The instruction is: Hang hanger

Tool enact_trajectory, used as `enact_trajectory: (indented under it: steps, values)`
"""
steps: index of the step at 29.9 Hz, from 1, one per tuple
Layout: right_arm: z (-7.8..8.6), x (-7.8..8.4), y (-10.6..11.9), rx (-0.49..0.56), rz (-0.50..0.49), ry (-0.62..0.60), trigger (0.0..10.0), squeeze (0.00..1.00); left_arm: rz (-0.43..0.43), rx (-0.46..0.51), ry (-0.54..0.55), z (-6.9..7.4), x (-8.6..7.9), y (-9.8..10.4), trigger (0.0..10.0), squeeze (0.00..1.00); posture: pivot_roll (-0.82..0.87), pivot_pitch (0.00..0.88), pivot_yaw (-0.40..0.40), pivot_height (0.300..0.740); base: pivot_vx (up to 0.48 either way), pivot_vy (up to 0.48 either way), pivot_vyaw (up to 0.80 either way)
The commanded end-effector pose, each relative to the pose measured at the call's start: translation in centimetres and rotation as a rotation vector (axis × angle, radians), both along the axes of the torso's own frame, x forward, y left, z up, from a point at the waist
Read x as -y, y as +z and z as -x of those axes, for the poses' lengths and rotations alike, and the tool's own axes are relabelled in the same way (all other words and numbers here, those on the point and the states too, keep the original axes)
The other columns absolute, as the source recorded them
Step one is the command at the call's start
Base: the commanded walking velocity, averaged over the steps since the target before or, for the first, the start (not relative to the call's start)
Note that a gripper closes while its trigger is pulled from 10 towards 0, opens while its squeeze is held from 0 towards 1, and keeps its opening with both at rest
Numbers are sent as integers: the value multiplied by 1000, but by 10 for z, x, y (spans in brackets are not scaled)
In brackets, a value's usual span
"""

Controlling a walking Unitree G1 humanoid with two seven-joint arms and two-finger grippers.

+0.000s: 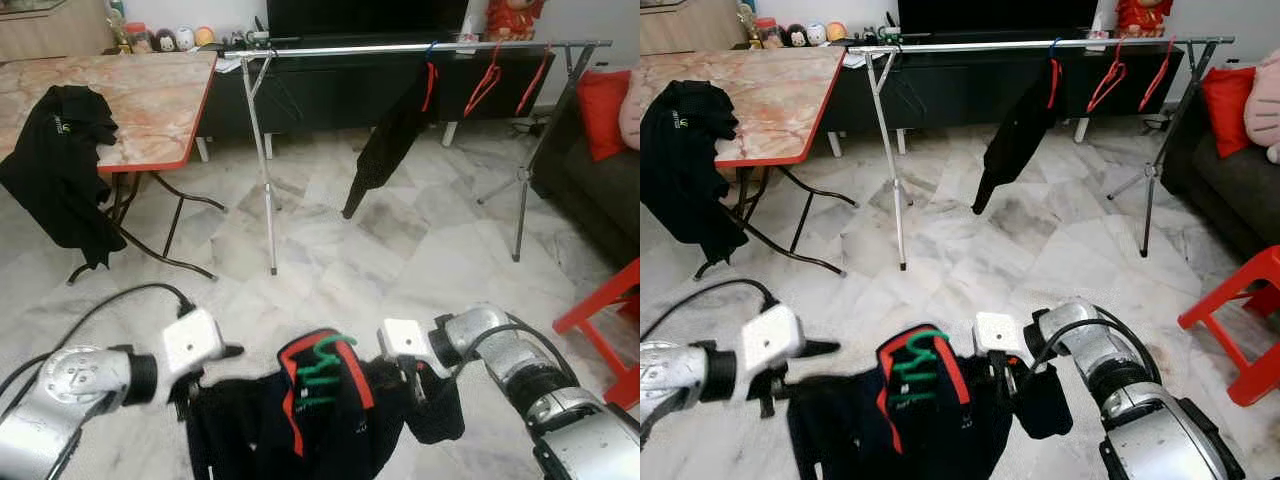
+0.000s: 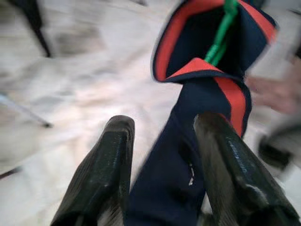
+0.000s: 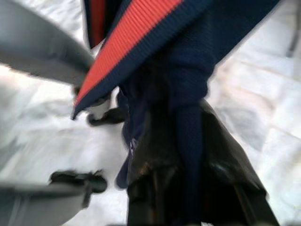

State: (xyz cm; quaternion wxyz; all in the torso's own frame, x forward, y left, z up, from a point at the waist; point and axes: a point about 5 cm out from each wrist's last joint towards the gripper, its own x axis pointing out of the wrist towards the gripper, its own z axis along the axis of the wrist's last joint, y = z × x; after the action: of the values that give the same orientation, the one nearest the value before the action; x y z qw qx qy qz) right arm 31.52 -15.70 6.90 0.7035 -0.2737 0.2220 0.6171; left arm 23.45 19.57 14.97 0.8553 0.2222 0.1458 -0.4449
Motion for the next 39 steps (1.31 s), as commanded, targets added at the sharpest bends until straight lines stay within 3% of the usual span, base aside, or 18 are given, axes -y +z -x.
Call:
enact_trajectory:
  steps: [1, 5, 8, 9, 13, 24, 25, 28, 31, 35, 37, 39]
  values:
    - [-11, 1, 8, 62, -24, -103, 0, 0, -10, 73, 73, -4, -6, 5, 10000, 1000, -2, 0, -19, 740, 0, 0, 0]
    - [-20, -2, 11, 114, -95, -260, 0, 0, 39, 188, 262, -10, -10, 2, 10000, 1000, -1, 0, -22, 740, 0, 0, 0]
    - [-24, -11, 13, 148, -135, -306, 0, 0, 70, 269, 394, -13, -9, -1, 10000, 973, 0, 0, -28, 740, 0, 0, 0]
    - [-28, -18, 16, 163, -166, -337, 0, 0, 101, 286, 442, -14, -5, -5, 10000, 0, 1, 0, -30, 740, 0, 0, 0]
    - [-35, -30, 27, 209, -240, -385, 0, 0, 180, 312, 515, -16, 7, -9, 10000, 0, 6, 0, -39, 740, 0, 0, 0]
    - [-40, -45, 39, 250, -330, -411, 0, 0, 239, 378, 638, -22, 18, -16, 10000, 0, 3, 0, -44, 740, 0, 0, 0]
    - [-43, -52, 46, 266, -370, -426, 0, 0, 273, 401, 697, -28, 21, -15, 10000, 0, -3, 0, -45, 740, 0, 0, 0]
    - [-45, -64, 57, 295, -430, -434, 0, 0, 312, 409, 742, -36, 31, -15, 10000, 0, -2, 0, -43, 740, 0, 0, 0]
    - [-43, -70, 59, 296, -455, -428, 0, 0, 379, 406, 746, -41, 38, -9, 10000, 0, -2, 0, -43, 740, 0, 0, 0]
    - [-43, -72, 58, 295, -457, -430, 0, 0, 406, 387, 726, -42, 43, -8, 10000, 0, -2, 0, -42, 740, 0, 0, 0]
    - [-42, -73, 58, 290, -456, -425, 0, 0, 426, 340, 646, -39, 54, -8, 10000, 0, 3, 0, -42, 740, 0, 0, 0]
    - [-41, -75, 57, 285, -454, -418, 0, 0, 428, 343, 636, -39, 57, -6, 10000, 0, 4, 0, -42, 740, 0, 0, 0]
